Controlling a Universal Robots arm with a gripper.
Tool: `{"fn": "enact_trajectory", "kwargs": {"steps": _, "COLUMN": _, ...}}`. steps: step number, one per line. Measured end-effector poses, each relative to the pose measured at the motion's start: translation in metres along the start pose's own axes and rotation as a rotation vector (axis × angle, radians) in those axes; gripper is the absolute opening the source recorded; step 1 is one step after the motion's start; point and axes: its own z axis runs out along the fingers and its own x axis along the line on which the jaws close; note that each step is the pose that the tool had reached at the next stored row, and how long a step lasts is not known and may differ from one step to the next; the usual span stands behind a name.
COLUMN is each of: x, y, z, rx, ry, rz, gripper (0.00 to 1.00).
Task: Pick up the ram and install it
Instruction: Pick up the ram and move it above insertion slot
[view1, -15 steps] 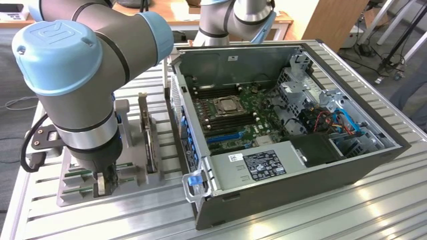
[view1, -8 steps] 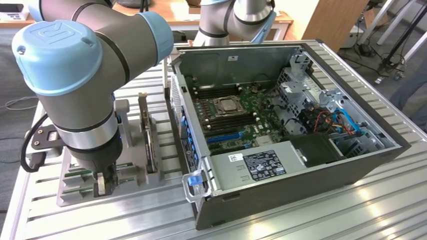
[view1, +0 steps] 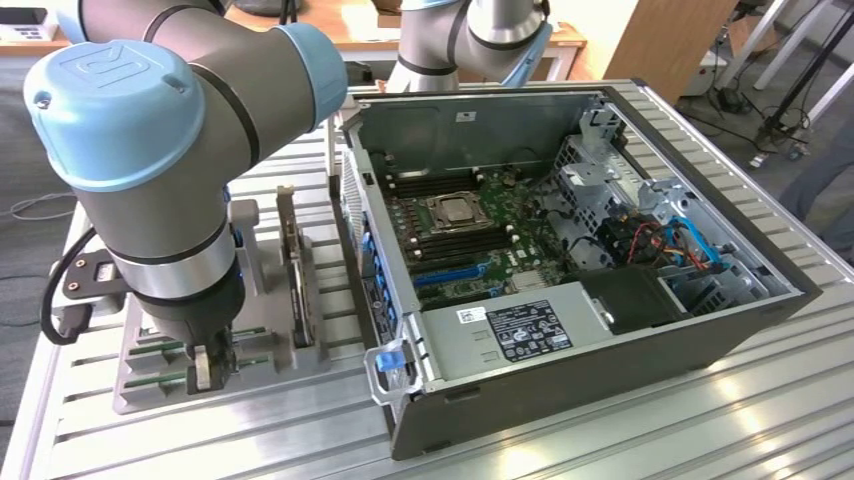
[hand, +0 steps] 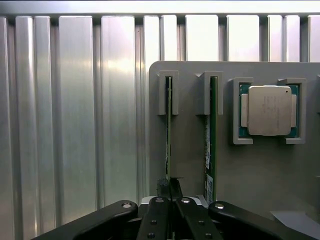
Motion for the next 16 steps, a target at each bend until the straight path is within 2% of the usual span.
{"fn": "enact_trajectory", "kwargs": {"steps": 8, "x": 0.0, "y": 0.0, "z": 0.0, "rx": 0.0, "ry": 0.0001, "rz": 0.0, "gripper": 0.12}}
{"fn": "enact_trajectory", "kwargs": {"steps": 11, "x": 0.0, "y": 0.0, "z": 0.0, "rx": -0.0002, "ry": 0.0007, "rz": -0.02, "gripper": 0.12}}
{"fn": "enact_trajectory", "kwargs": {"steps": 16, "x": 0.0, "y": 0.0, "z": 0.0, "rx": -0.0002, "ry": 0.0007, "rz": -0.021, "gripper": 0.12}}
